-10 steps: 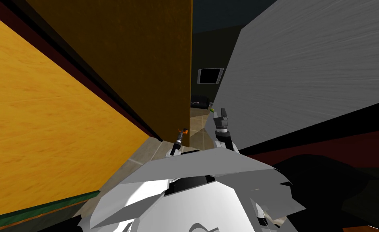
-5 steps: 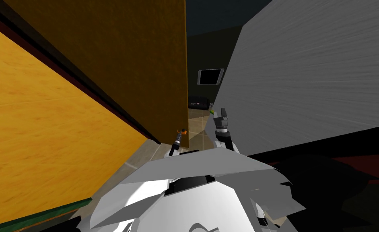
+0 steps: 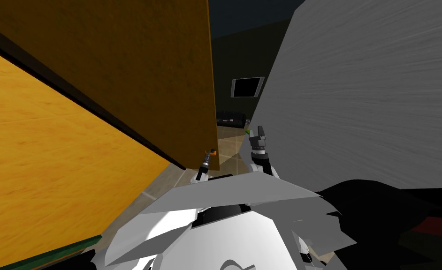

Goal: Push the door open

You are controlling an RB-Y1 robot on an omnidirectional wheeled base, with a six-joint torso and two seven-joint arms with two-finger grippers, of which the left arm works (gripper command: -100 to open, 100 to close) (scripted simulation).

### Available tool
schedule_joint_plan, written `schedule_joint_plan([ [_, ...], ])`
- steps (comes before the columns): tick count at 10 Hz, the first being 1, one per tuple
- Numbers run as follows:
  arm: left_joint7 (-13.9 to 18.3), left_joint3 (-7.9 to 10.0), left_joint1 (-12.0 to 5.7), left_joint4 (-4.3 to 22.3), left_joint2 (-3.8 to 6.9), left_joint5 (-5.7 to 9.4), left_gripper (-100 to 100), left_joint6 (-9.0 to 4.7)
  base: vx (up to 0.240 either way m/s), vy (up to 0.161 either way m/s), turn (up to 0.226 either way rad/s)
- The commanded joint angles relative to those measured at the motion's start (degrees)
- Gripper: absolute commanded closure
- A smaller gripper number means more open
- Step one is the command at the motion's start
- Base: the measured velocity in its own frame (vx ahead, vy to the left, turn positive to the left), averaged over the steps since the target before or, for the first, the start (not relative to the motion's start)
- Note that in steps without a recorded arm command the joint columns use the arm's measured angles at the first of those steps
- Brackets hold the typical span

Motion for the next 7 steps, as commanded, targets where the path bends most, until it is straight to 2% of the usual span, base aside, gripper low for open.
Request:
schedule_joint_plan([
  [1,-0.45,1.84,0.24,-0.53,1.04,0.62,100,0.50,0.110,-0.082,0.053],
  [7,-1.45,6.23,-0.12,0.16,1.34,2.01,100,0.35,0.142,-0.145,0.076],
])
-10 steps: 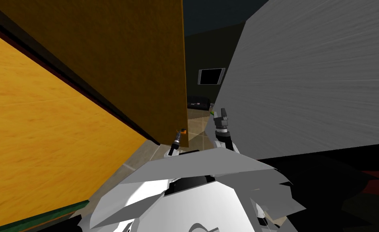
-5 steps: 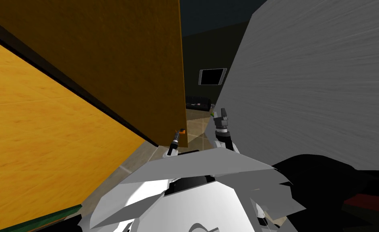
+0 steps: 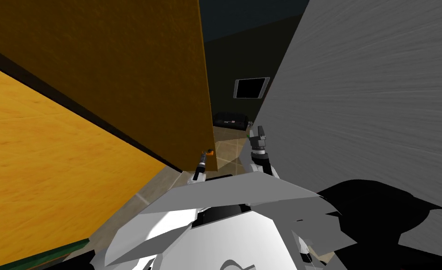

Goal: Push the door open

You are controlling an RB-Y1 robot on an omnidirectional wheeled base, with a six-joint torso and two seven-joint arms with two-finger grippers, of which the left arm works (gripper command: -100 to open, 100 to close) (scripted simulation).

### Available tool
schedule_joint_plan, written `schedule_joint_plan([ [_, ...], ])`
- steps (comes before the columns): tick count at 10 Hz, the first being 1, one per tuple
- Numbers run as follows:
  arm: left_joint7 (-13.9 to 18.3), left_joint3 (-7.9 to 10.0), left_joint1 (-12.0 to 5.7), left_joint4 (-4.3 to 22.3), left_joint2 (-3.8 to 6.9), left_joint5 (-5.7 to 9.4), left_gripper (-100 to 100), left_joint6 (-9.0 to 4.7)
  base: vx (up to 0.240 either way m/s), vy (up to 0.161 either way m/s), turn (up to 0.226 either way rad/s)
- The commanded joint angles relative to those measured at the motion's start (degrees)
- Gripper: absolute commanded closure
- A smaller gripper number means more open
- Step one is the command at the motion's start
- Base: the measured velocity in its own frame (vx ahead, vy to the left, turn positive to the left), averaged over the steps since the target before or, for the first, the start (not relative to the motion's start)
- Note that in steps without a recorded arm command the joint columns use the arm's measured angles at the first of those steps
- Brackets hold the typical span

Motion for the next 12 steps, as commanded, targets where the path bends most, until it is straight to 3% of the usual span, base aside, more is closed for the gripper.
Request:
schedule_joint_plan([
  [1,-0.26,1.45,-0.82,1.04,0.10,0.47,100,-0.76,0.157,-0.142,0.057],
  [4,-0.87,4.15,-1.04,1.47,-0.26,1.33,100,-0.85,0.161,-0.151,0.093],
  [11,-1.72,7.89,-1.34,2.05,-1.58,2.52,100,-0.98,0.156,-0.116,0.058],
  [12,-1.70,8.16,-0.85,1.76,-0.73,2.66,100,-0.84,0.067,-0.028,0.045],
])
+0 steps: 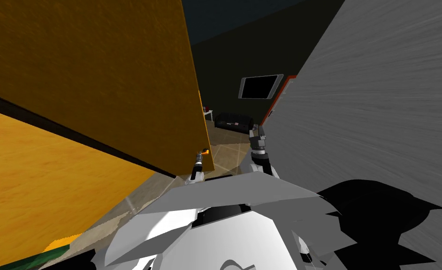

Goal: Push the door open

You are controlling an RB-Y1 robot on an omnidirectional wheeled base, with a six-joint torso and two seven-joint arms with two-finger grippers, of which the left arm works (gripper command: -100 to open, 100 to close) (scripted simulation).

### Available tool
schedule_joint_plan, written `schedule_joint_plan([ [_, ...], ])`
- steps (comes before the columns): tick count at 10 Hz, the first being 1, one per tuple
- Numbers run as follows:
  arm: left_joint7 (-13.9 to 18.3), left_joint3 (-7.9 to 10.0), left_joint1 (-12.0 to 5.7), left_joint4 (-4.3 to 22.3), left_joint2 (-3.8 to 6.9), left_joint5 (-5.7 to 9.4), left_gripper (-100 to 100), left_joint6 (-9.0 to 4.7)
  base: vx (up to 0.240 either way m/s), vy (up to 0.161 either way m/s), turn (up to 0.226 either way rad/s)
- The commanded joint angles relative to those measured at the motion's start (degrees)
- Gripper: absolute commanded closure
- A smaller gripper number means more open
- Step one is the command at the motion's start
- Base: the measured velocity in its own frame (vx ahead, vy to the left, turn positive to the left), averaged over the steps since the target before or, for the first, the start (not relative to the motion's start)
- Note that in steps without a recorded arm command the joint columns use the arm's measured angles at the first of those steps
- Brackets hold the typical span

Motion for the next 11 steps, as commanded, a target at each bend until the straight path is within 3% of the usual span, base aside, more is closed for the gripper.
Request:
schedule_joint_plan([
  [1,-0.49,0.65,-0.02,0.03,0.51,0.38,100,-0.13,0.113,-0.019,0.052],
  [6,-1.42,1.88,-0.05,0.09,1.13,1.09,100,-0.36,0.150,-0.032,0.036],
  [11,-3.65,4.83,-0.14,0.23,1.67,2.81,100,-0.93,0.191,-0.044,0.081],
])
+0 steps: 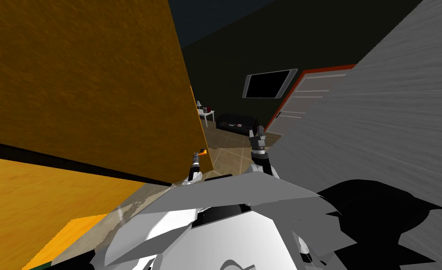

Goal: Push the door open

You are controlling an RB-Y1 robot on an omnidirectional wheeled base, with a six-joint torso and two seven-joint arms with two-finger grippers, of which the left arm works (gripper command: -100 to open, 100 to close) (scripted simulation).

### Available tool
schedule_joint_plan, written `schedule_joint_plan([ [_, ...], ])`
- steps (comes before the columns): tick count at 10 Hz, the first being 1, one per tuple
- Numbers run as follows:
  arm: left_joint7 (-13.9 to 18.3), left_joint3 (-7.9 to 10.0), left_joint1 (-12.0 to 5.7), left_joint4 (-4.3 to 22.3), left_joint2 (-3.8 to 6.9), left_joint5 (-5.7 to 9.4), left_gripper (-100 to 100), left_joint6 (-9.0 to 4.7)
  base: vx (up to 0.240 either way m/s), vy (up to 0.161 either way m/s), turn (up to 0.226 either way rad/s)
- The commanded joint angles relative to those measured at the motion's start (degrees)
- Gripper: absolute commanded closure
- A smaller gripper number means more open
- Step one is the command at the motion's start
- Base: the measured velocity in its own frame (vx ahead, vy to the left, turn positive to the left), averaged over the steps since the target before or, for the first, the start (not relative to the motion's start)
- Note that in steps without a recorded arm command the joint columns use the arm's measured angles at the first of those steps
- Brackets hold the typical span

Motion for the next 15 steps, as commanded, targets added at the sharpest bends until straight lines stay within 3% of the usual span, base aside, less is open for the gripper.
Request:
schedule_joint_plan([
  [1,-0.60,1.49,-0.87,0.74,0.79,0.71,100,-1.10,0.216,-0.071,0.077],
  [5,-2.30,3.73,-0.94,0.85,0.25,2.02,100,-1.53,0.194,-0.062,0.077],
  [8,-3.71,5.59,-0.99,0.94,-0.76,3.10,100,-1.89,0.210,-0.078,0.109],
  [10,-4.07,6.07,-1.00,0.96,-1.13,3.38,100,-1.98,0.163,-0.032,0.051],
  [15,-5.91,8.51,-1.07,1.08,-3.90,4.80,100,-2.45,0.168,-0.068,0.088],
])
